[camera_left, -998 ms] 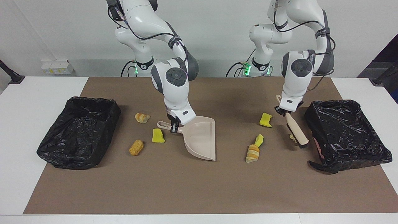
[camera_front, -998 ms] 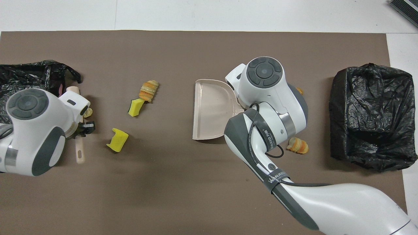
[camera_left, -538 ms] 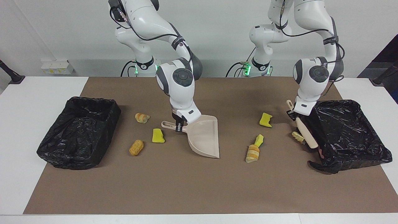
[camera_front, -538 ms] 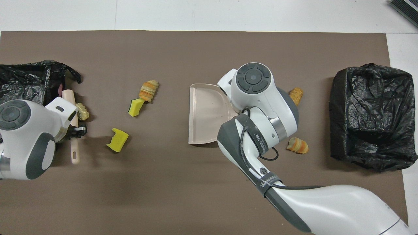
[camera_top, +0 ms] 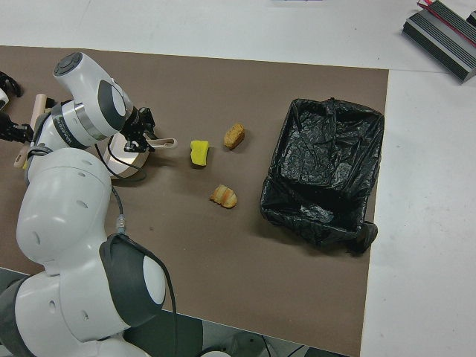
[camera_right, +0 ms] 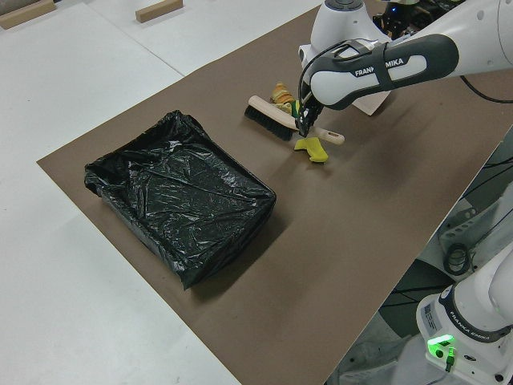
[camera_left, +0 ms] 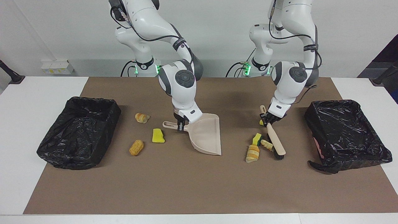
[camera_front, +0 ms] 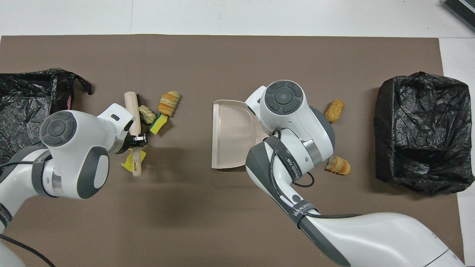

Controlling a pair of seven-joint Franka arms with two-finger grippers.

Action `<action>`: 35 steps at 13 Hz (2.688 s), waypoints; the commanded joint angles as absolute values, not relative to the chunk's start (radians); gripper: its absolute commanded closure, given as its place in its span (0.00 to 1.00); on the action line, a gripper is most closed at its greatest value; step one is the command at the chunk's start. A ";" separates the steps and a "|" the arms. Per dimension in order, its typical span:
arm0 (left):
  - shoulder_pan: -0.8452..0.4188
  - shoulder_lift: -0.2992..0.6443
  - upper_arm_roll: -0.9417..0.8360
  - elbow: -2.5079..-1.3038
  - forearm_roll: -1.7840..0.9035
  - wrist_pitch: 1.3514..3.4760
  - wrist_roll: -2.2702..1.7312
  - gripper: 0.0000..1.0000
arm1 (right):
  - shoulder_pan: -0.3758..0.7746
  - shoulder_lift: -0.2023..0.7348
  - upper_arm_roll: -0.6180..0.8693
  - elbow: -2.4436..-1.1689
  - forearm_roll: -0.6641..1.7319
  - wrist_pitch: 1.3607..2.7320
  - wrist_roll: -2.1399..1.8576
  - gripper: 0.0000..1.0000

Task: Sweep and dump trash in bin
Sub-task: 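Sweep the bread and sponge toward the dustpan with the left gripper's brush, then sweep the remaining bread pieces into the dustpan with the left gripper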

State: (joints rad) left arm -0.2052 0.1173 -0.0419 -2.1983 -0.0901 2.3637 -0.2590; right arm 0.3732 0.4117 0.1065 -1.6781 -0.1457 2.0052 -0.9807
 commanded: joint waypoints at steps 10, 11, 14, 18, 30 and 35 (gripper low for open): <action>-0.592 0.118 -0.037 -2.097 -0.198 2.338 -0.518 1.00 | 0.379 0.367 0.114 -1.740 -0.158 2.005 -0.993 1.00; -0.575 0.112 -0.037 -2.077 -0.198 2.312 -0.538 1.00 | 0.379 0.367 0.114 -1.740 -0.156 2.005 -0.992 1.00; -0.506 0.097 -0.026 -1.976 -0.199 2.136 -0.543 1.00 | 0.379 0.367 0.114 -1.740 -0.156 2.005 -0.992 1.00; -0.373 0.106 -0.023 -1.965 -0.147 2.048 -0.409 1.00 | 0.379 0.364 0.114 -1.743 -0.158 2.005 -0.980 1.00; -0.443 0.146 -0.032 -2.045 -0.158 2.053 0.034 1.00 | 0.379 0.347 0.114 -1.778 -0.156 2.000 -0.948 1.00; -0.546 0.103 -0.032 -2.030 -0.160 1.886 0.009 1.00 | 0.379 0.339 0.114 -1.778 -0.156 1.999 -0.948 1.00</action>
